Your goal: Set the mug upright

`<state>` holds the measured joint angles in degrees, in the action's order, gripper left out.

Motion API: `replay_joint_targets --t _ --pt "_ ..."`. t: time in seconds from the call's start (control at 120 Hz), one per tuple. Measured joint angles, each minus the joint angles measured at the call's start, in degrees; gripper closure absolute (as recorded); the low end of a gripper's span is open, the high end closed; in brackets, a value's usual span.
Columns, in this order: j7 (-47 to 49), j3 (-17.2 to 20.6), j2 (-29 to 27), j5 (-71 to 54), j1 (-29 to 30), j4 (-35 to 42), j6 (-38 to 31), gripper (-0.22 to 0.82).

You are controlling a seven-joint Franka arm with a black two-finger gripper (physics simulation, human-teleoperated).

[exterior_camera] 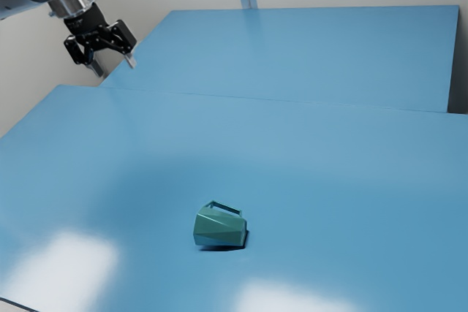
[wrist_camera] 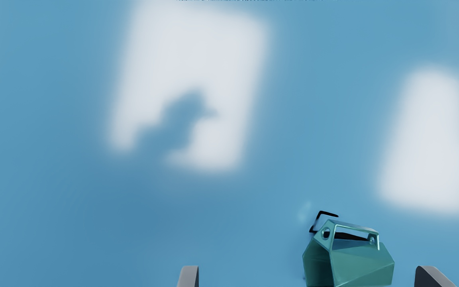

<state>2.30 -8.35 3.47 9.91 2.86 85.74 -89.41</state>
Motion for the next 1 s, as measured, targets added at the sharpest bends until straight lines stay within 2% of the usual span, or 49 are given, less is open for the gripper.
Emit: replay_joint_targets --t 0.175,0.233,0.308,0.392,0.517,0.625,0.808,1.0 --pt "-0.1 -0.5 0.1 2.9 -0.3 2.9 -3.0 0.01" --pt "-0.2 -2.6 0.3 6.3 -2.4 6.9 -4.8 0.02" --pt "-1.2 -5.4 0.3 13.8 -3.3 15.9 -8.4 0.02" --pt "-4.0 -6.9 -1.0 23.0 -1.4 27.5 -13.0 0.02" --pt "-9.1 -7.4 -8.5 29.6 1.9 44.8 -19.4 0.02" --pt "-13.2 -7.2 -14.0 32.4 -2.6 56.0 -24.7 0.02" --pt "-19.6 -6.4 -11.0 40.0 -5.6 60.9 -31.9 0.02" --pt "-25.0 -4.3 -10.8 53.3 -7.2 64.8 -35.0 0.02"
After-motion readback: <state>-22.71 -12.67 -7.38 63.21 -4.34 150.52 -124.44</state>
